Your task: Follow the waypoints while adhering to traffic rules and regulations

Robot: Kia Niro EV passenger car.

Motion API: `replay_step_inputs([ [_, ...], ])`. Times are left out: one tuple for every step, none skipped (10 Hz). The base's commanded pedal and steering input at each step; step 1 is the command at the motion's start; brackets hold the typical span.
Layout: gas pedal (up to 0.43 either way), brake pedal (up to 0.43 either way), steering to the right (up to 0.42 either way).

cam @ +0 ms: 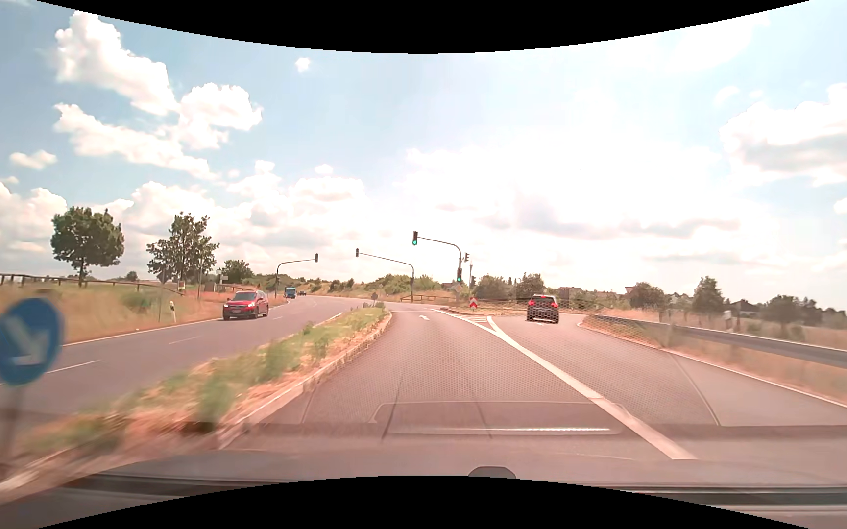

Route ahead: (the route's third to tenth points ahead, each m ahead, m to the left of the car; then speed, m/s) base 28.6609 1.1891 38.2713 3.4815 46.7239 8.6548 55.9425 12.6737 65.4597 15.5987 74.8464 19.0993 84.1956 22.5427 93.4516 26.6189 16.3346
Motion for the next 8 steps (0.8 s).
replay_step_inputs([
  [0.098,0.0,-0.024],
  [0.098,0.0,-0.025],
  [0.098,0.0,-0.026],
  [0.098,0.0,-0.028],
  [0.098,0.0,-0.029],
  [0.098,0.0,-0.031],
  [0.098,0.0,-0.032],
  [0.098,0.0,-0.033],
])
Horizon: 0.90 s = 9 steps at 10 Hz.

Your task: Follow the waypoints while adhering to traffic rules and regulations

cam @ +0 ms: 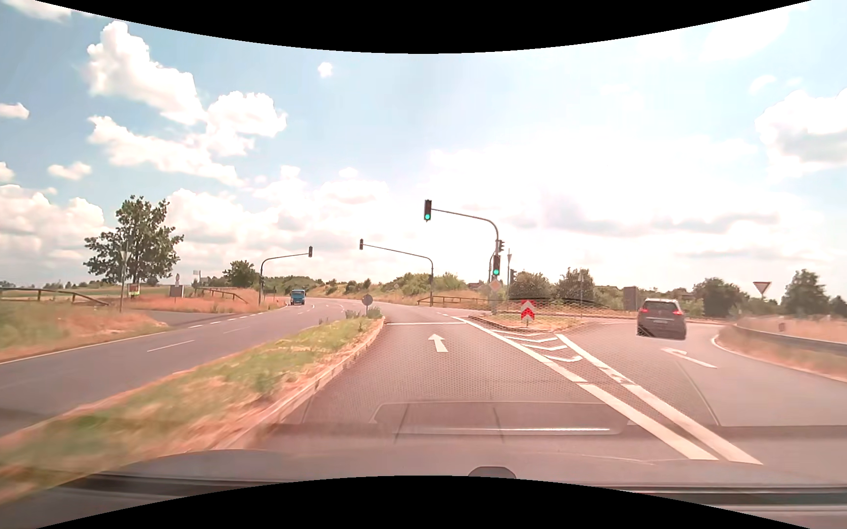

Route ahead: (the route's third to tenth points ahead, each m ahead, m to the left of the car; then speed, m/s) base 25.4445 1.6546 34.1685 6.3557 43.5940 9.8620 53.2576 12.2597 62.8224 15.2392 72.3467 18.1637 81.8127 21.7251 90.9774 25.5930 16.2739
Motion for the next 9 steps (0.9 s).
replay_step_inputs([
  [0.098,0.0,-0.033],
  [0.098,0.0,-0.034],
  [0.098,0.0,-0.034],
  [0.098,0.0,-0.034],
  [0.098,0.0,-0.034],
  [0.098,0.0,-0.034],
  [0.098,0.0,-0.034],
  [0.098,0.0,-0.034],
  [0.098,0.0,-0.034],
])
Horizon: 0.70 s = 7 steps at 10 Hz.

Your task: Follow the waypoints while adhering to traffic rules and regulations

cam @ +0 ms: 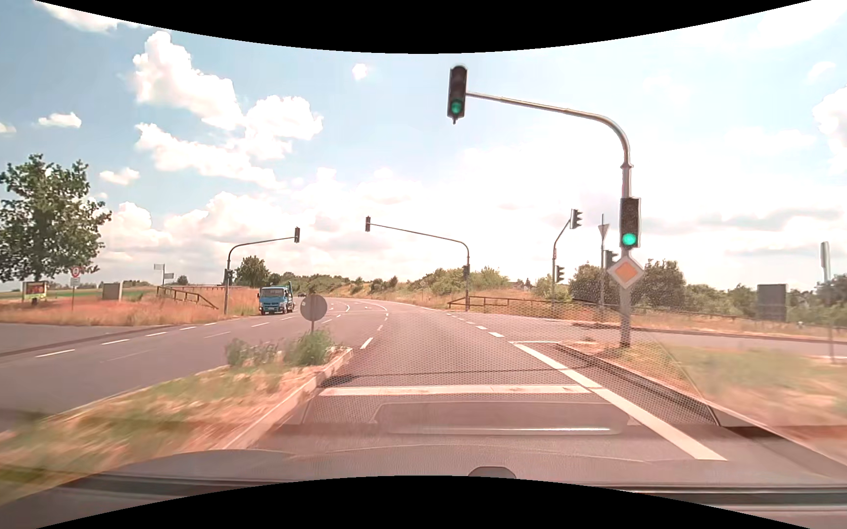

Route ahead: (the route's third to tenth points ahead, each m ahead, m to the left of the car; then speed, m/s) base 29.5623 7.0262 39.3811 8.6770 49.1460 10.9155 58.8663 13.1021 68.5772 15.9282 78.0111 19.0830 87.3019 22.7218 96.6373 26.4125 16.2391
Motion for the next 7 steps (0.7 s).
replay_step_inputs([
  [0.098,0.0,-0.034],
  [0.11,0.0,-0.034],
  [0.11,0.0,-0.034],
  [0.11,0.0,-0.034],
  [0.11,0.0,-0.033],
  [0.11,0.0,-0.032],
  [0.11,0.0,-0.032],
])
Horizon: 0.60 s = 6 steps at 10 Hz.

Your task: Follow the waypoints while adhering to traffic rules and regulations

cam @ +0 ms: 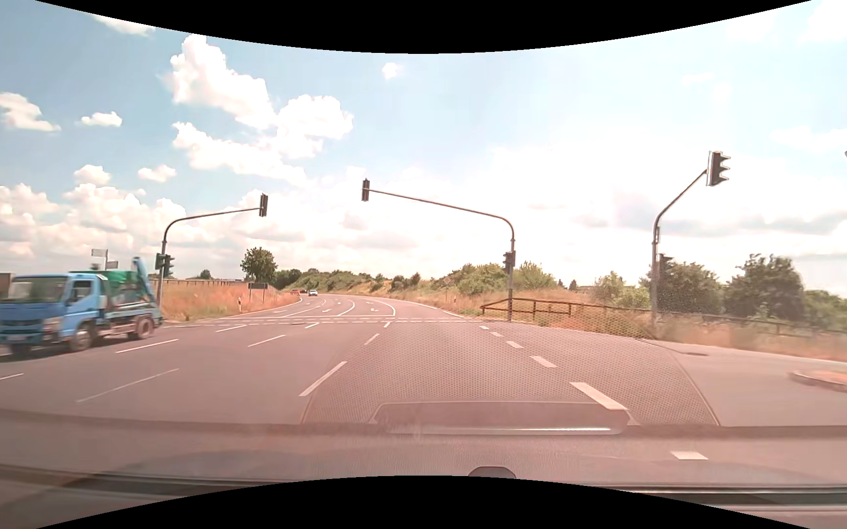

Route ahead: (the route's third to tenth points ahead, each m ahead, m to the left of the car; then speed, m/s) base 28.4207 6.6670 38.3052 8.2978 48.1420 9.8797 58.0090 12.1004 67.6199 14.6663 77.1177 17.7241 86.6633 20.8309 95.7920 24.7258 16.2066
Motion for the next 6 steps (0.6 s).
replay_step_inputs([
  [0.11,0.0,-0.032],
  [0.11,0.0,-0.032],
  [0.11,0.0,-0.032],
  [0.118,0.0,-0.031],
  [0.118,0.0,-0.03],
  [0.118,0.0,-0.029],
])
